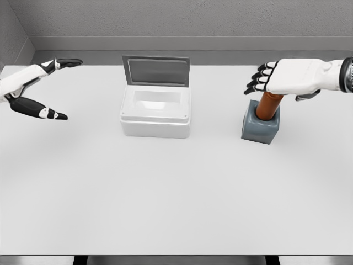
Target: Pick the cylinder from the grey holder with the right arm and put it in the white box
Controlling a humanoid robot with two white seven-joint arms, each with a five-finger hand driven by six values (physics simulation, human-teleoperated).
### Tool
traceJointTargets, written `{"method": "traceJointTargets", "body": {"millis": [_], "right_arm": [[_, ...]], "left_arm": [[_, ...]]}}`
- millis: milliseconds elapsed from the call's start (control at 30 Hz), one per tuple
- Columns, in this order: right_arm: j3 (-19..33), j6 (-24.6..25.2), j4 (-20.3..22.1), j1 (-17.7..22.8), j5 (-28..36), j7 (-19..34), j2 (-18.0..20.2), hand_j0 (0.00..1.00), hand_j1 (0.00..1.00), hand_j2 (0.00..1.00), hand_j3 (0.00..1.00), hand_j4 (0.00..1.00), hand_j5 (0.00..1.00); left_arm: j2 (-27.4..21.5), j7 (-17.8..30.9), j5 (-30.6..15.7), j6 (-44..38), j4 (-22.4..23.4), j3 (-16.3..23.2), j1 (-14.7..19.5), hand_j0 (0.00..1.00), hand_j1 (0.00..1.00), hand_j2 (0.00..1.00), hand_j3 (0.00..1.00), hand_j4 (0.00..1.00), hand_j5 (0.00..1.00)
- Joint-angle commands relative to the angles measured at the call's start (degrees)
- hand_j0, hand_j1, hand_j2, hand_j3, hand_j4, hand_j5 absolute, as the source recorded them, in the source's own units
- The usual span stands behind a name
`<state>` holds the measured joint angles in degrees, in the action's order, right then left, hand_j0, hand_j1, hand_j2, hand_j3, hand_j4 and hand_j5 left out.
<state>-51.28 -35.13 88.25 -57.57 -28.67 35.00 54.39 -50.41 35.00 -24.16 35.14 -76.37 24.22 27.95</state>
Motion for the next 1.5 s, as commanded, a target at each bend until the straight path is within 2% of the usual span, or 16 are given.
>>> {"method": "traceJointTargets", "body": {"millis": [0, 167, 267, 400, 433, 467, 533, 600, 700, 800, 900, 1033, 1133, 1367, 1467], "right_arm": [[-0.92, 0.13, 0.08, 0.00, -0.78, 0.00, -0.25, 0.99, 0.99, 0.99, 0.99, 0.99, 0.99], [-1.80, 0.13, -0.19, 0.26, -1.92, 0.00, -0.96, 0.98, 0.98, 0.98, 0.98, 0.98, 0.98], [-1.89, 0.13, -0.28, 0.35, -2.27, 0.00, -1.66, 0.95, 0.95, 0.95, 0.95, 0.95, 0.95], [-2.24, 0.13, -0.54, 0.35, -3.41, 0.00, -2.27, 0.90, 0.90, 0.90, 0.90, 0.90, 0.90], [-2.42, 0.13, -0.80, 0.35, -3.50, 0.00, -2.54, 0.88, 0.88, 0.88, 0.88, 0.88, 0.88], [-2.42, 0.13, -1.15, 0.26, -3.50, 0.00, -2.71, 0.87, 0.87, 0.87, 0.87, 0.87, 0.87], [-2.42, 0.13, -1.42, 0.26, -4.12, 0.00, -2.89, 0.87, 0.87, 0.87, 0.87, 0.87, 0.87], [-2.42, 0.13, -1.77, 0.26, -4.12, 0.00, -2.89, 0.82, 0.82, 0.82, 0.82, 0.82, 0.82], [-2.51, 0.13, -1.68, 0.35, -4.29, 0.00, -2.71, 0.77, 0.77, 0.77, 0.77, 0.77, 0.77], [-2.59, 0.13, -1.68, 0.44, -4.38, 0.00, -2.63, 0.71, 0.71, 0.71, 0.71, 0.71, 0.71], [-2.59, 0.13, -1.42, 0.44, -4.29, 0.00, -2.71, 0.64, 0.64, 0.64, 0.64, 0.64, 0.64], [-2.51, 0.13, -1.51, 0.35, -4.29, 0.00, -2.80, 0.53, 0.53, 0.53, 0.53, 0.53, 0.53], [-2.51, 0.13, -1.51, 0.35, -4.29, 0.00, -2.80, 0.52, 0.52, 0.52, 0.52, 0.52, 0.52], [-2.42, 0.13, -1.33, 0.18, -4.20, 0.00, -2.54, 0.42, 0.42, 0.42, 0.42, 0.42, 0.42], [-2.15, 0.13, -1.33, 0.00, -3.94, 0.00, -2.27, 0.42, 0.42, 0.42, 0.42, 0.42, 0.42]], "left_arm": [[-0.21, 0.00, 0.43, -0.14, -0.18, -0.05, 0.00, 1.00, 1.00, 1.00, 1.00, 1.00, 1.00], [-0.39, 0.00, 1.13, -0.14, -0.18, -0.22, 0.18, 1.00, 1.00, 1.00, 1.00, 1.00, 1.00], [-0.56, 0.00, 5.70, -0.14, -0.27, -0.40, 0.53, 1.00, 1.00, 1.00, 1.00, 1.00, 1.00], [-0.56, 0.00, 5.26, -0.14, -0.18, -0.40, 0.00, 1.00, 1.00, 1.00, 1.00, 1.00, 1.00], [-0.04, 0.00, 4.56, -0.14, -0.01, -0.40, 0.26, 1.00, 1.00, 1.00, 1.00, 1.00, 1.00], [0.14, 0.00, 1.58, -0.14, -0.27, -0.40, 0.35, 1.00, 1.00, 1.00, 1.00, 1.00, 1.00], [0.75, 0.00, -7.13, -8.24, -0.36, -0.31, 1.14, 1.00, 1.00, 1.00, 1.00, 1.00, 1.00], [1.45, 0.00, -12.75, -16.59, -0.36, -0.31, 2.37, 1.00, 1.00, 1.00, 1.00, 1.00, 1.00], [4.71, 0.00, -15.13, -26.79, 0.43, -0.40, 4.39, 1.00, 1.00, 1.00, 1.00, 1.00, 1.00], [6.11, 0.00, -18.47, -31.19, 2.37, -0.48, 5.89, 1.00, 1.00, 1.00, 1.00, 1.00, 1.00], [7.87, 0.00, -18.91, -34.79, 4.83, -0.48, 7.82, 1.00, 1.00, 1.00, 1.00, 1.00, 1.00], [10.33, 0.00, -18.56, -34.71, 7.64, -0.13, 7.82, 1.00, 1.00, 1.00, 1.00, 1.00, 1.00], [11.04, 0.00, -18.30, -34.35, 7.64, 0.13, 7.12, 1.00, 1.00, 1.00, 1.00, 1.00, 1.00], [11.13, 0.00, -18.38, -34.53, 7.64, -0.04, 6.42, 1.00, 1.00, 1.00, 1.00, 1.00, 1.00], [11.30, 0.00, -18.38, -34.62, 8.61, -0.05, 6.50, 1.00, 1.00, 1.00, 1.00, 1.00, 1.00]]}}
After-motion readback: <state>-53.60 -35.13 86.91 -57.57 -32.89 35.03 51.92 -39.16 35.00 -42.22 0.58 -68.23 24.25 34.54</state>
